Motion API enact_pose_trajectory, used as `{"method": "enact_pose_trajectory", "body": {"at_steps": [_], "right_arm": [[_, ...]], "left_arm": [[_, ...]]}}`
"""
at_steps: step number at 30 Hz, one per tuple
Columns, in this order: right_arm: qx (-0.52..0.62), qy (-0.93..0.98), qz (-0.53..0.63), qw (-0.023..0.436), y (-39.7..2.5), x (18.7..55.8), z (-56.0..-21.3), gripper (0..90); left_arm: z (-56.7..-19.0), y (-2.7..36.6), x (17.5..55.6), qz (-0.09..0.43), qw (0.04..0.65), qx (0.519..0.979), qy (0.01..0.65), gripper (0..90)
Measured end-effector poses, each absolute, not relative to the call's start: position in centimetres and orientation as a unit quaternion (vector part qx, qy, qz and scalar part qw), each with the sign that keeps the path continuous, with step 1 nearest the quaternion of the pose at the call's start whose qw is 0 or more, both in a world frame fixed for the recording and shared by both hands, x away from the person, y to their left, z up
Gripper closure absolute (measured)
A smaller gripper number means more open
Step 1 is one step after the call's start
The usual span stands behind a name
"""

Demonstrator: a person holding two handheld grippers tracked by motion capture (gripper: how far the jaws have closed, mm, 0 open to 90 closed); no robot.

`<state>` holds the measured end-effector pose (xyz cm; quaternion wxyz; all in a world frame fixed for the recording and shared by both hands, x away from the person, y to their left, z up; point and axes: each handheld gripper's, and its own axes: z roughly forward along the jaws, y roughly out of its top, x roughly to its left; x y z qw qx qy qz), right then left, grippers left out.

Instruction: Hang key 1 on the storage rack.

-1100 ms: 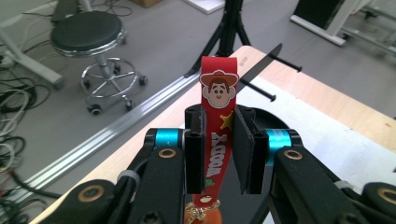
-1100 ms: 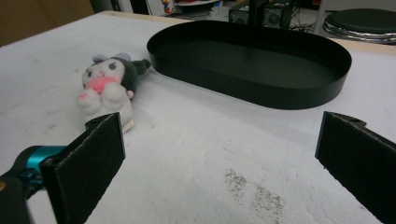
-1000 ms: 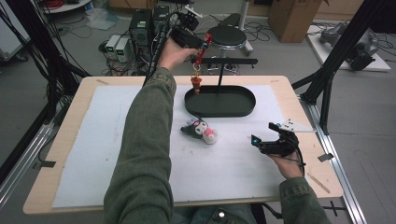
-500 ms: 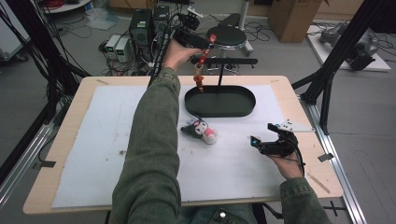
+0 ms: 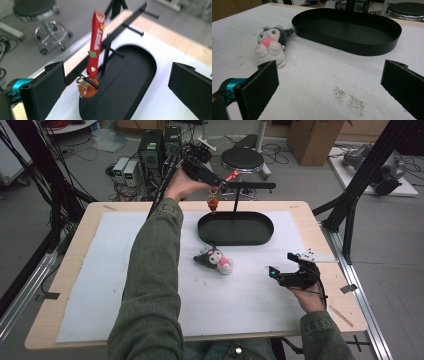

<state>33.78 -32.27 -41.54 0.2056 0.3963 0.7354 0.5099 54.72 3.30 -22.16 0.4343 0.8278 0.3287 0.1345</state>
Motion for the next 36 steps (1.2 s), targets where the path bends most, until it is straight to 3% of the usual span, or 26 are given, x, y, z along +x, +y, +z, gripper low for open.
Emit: {"method": "enact_pose_trajectory", "body": {"at_steps": [19, 27, 36], "right_arm": [[0.397, 0.736, 0.507, 0.21, -32.4, 33.9, -41.6, 0.5], [0.399, 0.734, 0.507, 0.214, -32.6, 34.1, -41.6, 0.4], [0.399, 0.736, 0.503, 0.214, -32.3, 34.0, -41.6, 0.4]], "left_arm": [[-25.7, 7.1, 50.3, 0.16, 0.451, 0.826, 0.298, 2.9], [-26.5, 9.6, 48.2, 0.181, 0.438, 0.822, 0.315, 2.9], [-28.1, 12.0, 46.8, 0.16, 0.433, 0.822, 0.333, 2.9]]}}
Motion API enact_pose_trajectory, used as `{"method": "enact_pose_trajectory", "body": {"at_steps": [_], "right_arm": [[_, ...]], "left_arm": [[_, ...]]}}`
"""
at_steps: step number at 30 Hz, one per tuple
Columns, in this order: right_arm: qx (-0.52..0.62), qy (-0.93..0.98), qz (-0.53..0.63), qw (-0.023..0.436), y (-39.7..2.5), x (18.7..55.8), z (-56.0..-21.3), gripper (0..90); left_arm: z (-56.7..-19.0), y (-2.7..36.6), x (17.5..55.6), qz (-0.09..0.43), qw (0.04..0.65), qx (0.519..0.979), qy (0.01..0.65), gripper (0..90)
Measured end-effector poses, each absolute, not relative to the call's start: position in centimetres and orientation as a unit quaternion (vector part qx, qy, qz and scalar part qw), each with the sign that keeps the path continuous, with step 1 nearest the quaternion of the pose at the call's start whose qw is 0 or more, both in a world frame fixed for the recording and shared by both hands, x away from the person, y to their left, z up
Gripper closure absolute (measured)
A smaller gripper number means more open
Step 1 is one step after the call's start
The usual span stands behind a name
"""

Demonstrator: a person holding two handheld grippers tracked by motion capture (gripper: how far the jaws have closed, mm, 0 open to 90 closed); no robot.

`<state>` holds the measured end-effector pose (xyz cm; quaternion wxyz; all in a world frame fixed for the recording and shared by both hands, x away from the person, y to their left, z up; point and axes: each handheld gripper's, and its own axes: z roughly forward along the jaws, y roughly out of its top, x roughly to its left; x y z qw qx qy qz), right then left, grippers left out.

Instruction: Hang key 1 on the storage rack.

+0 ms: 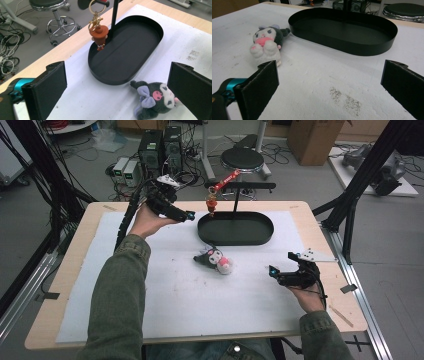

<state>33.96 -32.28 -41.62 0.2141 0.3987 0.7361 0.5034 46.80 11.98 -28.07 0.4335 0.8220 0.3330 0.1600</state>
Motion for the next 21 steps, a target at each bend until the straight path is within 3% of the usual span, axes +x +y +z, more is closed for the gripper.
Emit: {"method": "enact_pose_trajectory", "body": {"at_steps": [21], "right_arm": [[0.396, 0.738, 0.499, 0.222, -32.2, 34.0, -41.7, 0.5]], "left_arm": [[-30.3, 13.8, 43.7, 0.13, 0.441, 0.821, 0.338, 2.9]]}}
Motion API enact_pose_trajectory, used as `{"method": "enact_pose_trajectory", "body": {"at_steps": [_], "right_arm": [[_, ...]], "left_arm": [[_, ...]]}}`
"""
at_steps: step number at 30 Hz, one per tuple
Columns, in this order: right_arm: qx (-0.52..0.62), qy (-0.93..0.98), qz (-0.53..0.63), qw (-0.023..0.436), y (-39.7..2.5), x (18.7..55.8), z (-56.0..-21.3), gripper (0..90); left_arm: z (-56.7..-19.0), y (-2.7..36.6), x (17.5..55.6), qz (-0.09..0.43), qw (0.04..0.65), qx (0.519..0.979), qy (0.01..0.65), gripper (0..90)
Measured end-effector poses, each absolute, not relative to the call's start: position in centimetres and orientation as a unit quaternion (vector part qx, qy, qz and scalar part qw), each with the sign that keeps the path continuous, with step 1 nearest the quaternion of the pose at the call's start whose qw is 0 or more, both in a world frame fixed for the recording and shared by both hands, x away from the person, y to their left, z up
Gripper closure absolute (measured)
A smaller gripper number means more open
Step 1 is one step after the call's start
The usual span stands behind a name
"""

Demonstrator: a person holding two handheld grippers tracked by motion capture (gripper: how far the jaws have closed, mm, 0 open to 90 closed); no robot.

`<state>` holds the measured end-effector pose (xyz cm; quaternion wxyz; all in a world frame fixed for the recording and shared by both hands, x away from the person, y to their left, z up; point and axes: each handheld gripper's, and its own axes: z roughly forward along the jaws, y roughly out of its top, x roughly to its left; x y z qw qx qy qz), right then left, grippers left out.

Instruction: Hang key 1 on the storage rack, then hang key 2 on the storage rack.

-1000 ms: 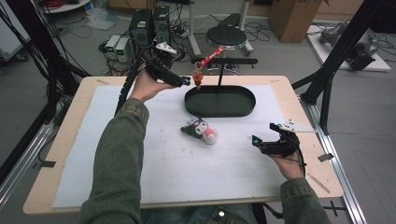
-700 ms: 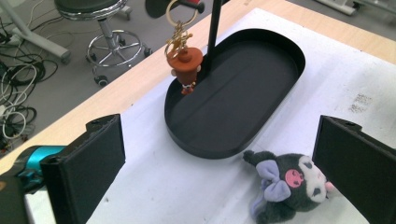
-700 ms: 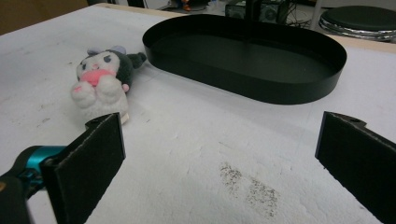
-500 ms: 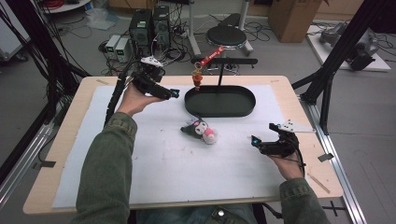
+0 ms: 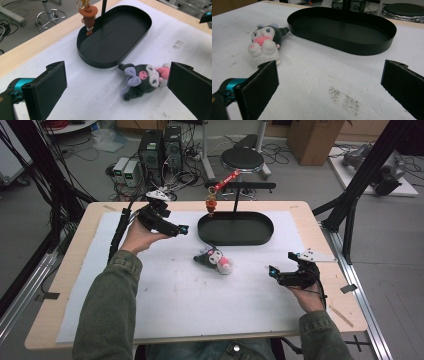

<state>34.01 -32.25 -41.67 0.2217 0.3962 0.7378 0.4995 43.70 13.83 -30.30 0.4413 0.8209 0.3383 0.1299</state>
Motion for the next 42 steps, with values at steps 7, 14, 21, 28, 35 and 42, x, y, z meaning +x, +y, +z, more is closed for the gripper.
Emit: {"method": "enact_pose_trajectory", "body": {"at_steps": [7, 14, 21, 28, 35, 42], "right_arm": [[0.396, 0.741, 0.496, 0.22, -32.2, 33.9, -41.7, 0.4], [0.395, 0.743, 0.494, 0.22, -32.1, 34.0, -41.7, 0.4], [0.395, 0.742, 0.496, 0.219, -32.1, 34.0, -41.7, 0.4], [0.393, 0.742, 0.496, 0.221, -32.0, 33.9, -41.7, 0.4], [0.393, 0.745, 0.492, 0.219, -31.8, 33.9, -41.8, 0.4], [0.39, 0.75, 0.488, 0.217, -31.5, 33.9, -41.8, 0.4]], "left_arm": [[-31.2, 15.4, 42.9, 0.121, 0.444, 0.817, 0.348, 2.9], [-32.1, 17.9, 41.5, 0.125, 0.447, 0.805, 0.37, 2.9], [-32.9, 19.5, 39.5, 0.128, 0.456, 0.795, 0.379, 2.9], [-33.9, 21.1, 37.5, 0.132, 0.46, 0.793, 0.377, 2.9], [-35.4, 23.0, 35.6, 0.139, 0.465, 0.782, 0.391, 2.9], [-36.6, 25.0, 34.0, 0.141, 0.462, 0.774, 0.41, 2.9]]}}
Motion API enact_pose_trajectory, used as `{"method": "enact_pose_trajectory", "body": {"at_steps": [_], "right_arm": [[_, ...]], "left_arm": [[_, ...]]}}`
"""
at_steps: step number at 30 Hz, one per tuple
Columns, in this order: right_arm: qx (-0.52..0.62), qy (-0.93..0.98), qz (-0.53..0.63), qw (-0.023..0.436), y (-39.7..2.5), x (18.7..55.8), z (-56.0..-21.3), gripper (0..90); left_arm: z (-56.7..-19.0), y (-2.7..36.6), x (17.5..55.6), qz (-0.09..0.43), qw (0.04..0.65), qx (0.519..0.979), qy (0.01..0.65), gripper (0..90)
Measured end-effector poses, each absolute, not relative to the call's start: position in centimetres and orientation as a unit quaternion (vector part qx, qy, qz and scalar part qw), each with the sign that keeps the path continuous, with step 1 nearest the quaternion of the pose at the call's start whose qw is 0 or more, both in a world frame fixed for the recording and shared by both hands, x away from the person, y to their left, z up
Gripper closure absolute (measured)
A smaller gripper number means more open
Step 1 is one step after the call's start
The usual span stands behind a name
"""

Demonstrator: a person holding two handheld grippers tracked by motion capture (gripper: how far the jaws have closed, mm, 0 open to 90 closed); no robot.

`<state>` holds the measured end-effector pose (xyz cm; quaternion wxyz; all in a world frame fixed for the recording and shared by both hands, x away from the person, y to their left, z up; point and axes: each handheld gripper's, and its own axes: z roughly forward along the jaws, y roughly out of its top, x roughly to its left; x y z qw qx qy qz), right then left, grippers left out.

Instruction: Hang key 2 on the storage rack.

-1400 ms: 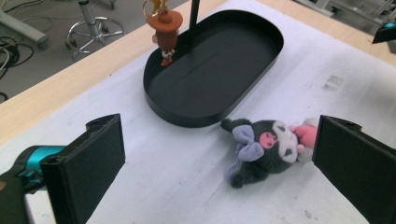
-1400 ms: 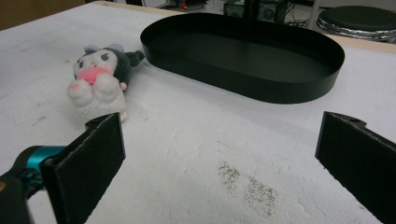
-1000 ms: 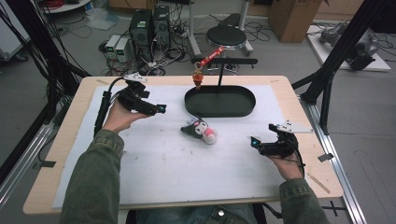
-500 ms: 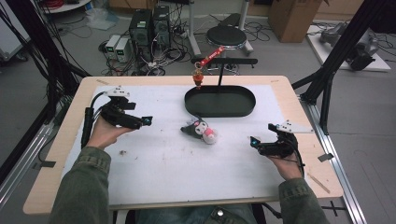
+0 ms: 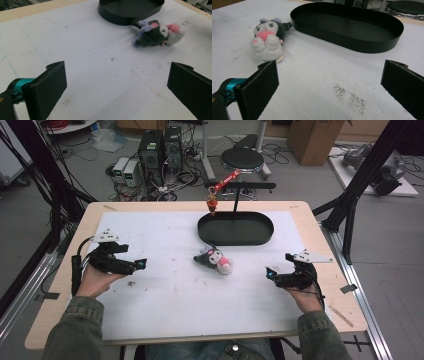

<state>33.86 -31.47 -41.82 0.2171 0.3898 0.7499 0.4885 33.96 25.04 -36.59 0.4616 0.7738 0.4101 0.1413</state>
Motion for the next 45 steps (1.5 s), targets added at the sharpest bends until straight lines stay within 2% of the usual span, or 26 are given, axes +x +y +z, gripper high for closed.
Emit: {"method": "enact_pose_trajectory", "body": {"at_steps": [9, 22, 34, 45], "right_arm": [[0.381, 0.758, 0.49, 0.203, -30.7, 33.8, -41.5, 0.4], [0.305, 0.822, 0.449, 0.172, -24.2, 34.5, -40.1, 0.4], [0.299, 0.842, 0.425, 0.145, -20.8, 36.2, -39.9, 0.5], [0.305, 0.85, 0.407, 0.139, -17.9, 38.0, -39.6, 0.4]], "left_arm": [[-38.0, 26.8, 31.7, 0.147, 0.455, 0.769, 0.423, 2.9], [-40.0, 28.7, 29.2, 0.161, 0.461, 0.756, 0.437, 2.9], [-42.0, 29.6, 27.8, 0.163, 0.45, 0.75, 0.457, 2.9], [-43.0, 30.5, 26.9, 0.177, 0.444, 0.736, 0.479, 2.9]]}}
